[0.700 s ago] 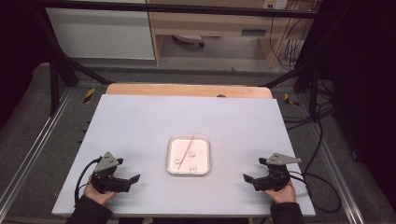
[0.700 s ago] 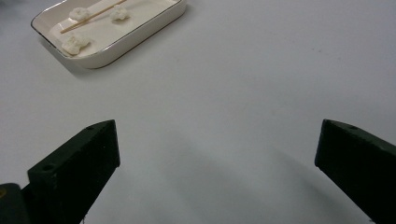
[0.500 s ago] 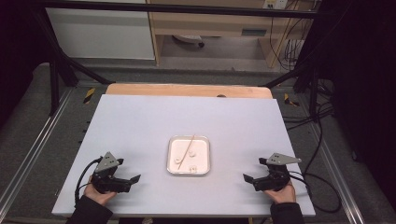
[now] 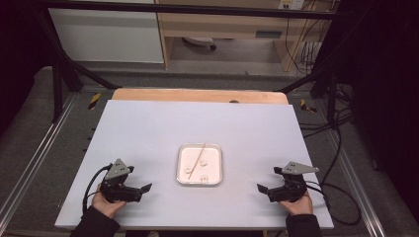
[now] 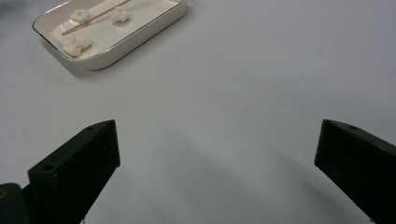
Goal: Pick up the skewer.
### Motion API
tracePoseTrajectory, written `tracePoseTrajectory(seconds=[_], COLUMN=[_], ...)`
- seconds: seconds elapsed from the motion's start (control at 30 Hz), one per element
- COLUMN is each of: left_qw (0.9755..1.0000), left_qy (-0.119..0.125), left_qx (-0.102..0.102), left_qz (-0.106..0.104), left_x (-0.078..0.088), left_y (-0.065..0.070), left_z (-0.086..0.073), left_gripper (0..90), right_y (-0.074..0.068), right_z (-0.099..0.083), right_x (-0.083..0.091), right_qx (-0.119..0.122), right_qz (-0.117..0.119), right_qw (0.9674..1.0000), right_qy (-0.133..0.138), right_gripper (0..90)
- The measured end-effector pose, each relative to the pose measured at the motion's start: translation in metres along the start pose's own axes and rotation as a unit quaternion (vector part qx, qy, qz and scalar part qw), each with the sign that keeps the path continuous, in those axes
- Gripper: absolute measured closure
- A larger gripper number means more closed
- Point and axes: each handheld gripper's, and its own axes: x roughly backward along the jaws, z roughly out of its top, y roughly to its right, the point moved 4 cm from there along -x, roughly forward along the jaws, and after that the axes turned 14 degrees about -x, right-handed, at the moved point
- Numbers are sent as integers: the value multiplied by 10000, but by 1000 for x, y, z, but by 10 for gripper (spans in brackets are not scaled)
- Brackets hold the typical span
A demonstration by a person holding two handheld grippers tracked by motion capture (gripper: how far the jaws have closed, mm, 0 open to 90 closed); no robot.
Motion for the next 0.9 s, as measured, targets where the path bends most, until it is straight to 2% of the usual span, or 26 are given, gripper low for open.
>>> tracePoseTrajectory(seconds=[0.27, 0.47, 0.63, 0.9], left_qw=[10000, 9999, 9997, 9995], left_qy=[-21, -36, -32, -21], left_qx=[-47, -151, -255, -325], left_qz=[39, 48, 25, 27], left_x=[-2, -6, -14, -28], left_y=[1, 7, 13, 21], left_z=[14, 32, 49, 66], left_gripper=[63, 72, 79, 126], right_y=[0, 0, 0, 0], right_z=[0, 0, 0, 0], right_x=[-1, 0, 0, 0], right_qx=[7, 10, 31, 16], right_qz=[3, -13, -11, -17], right_qw=[10000, 10000, 10000, 10000], right_qy=[-27, -8, -4, -25], right_gripper=[8, 7, 7, 8])
